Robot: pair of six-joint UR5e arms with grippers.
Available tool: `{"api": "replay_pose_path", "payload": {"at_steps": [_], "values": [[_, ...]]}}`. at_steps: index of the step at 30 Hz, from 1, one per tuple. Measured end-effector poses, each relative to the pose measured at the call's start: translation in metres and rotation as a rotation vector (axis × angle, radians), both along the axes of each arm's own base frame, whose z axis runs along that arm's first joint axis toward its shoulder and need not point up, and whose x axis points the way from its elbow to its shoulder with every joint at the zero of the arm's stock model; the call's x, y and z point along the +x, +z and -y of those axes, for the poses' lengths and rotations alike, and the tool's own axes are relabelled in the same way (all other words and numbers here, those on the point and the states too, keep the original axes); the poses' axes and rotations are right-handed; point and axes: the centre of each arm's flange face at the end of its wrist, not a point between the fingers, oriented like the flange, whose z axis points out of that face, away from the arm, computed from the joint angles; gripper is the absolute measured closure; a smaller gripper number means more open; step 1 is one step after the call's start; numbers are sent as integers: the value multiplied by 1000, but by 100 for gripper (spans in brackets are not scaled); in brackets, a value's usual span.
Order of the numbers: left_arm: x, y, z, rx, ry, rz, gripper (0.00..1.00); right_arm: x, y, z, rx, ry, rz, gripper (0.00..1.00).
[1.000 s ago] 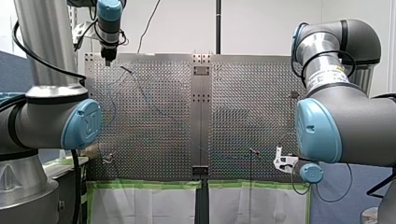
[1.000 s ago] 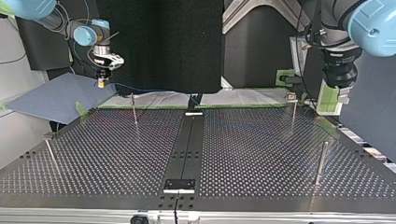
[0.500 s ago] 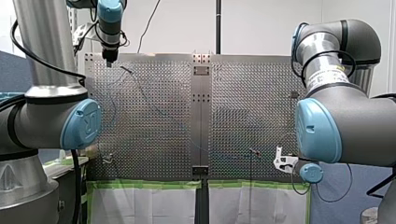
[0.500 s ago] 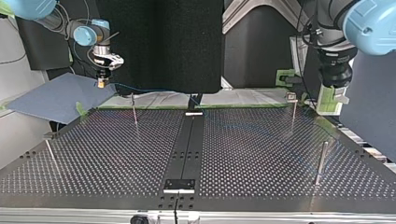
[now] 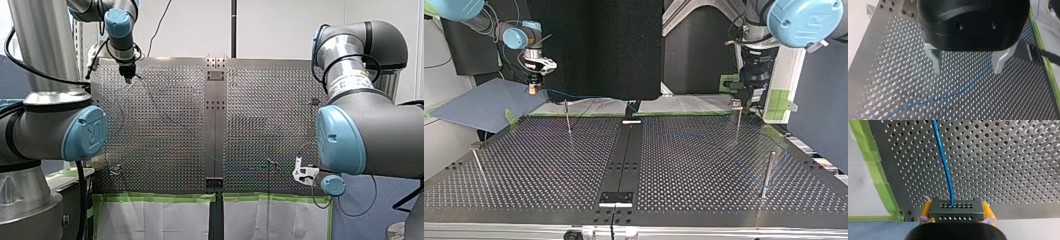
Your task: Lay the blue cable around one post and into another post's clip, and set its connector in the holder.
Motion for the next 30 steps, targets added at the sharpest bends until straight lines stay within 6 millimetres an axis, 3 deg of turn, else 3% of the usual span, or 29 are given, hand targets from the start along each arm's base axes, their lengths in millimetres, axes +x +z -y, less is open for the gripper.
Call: {"api": "replay_pose_path", "payload": {"at_steps": [7, 16, 30], "values": [[-1, -27, 15, -72, -58, -9, 0, 0, 0, 0, 0, -2, 1, 100], [0, -84, 43, -142, -164, -87, 0, 2, 0, -1, 2, 2, -3, 100], [-24, -172, 84, -219, -252, -221, 0, 8, -1, -3, 0, 13, -16, 100]]}}
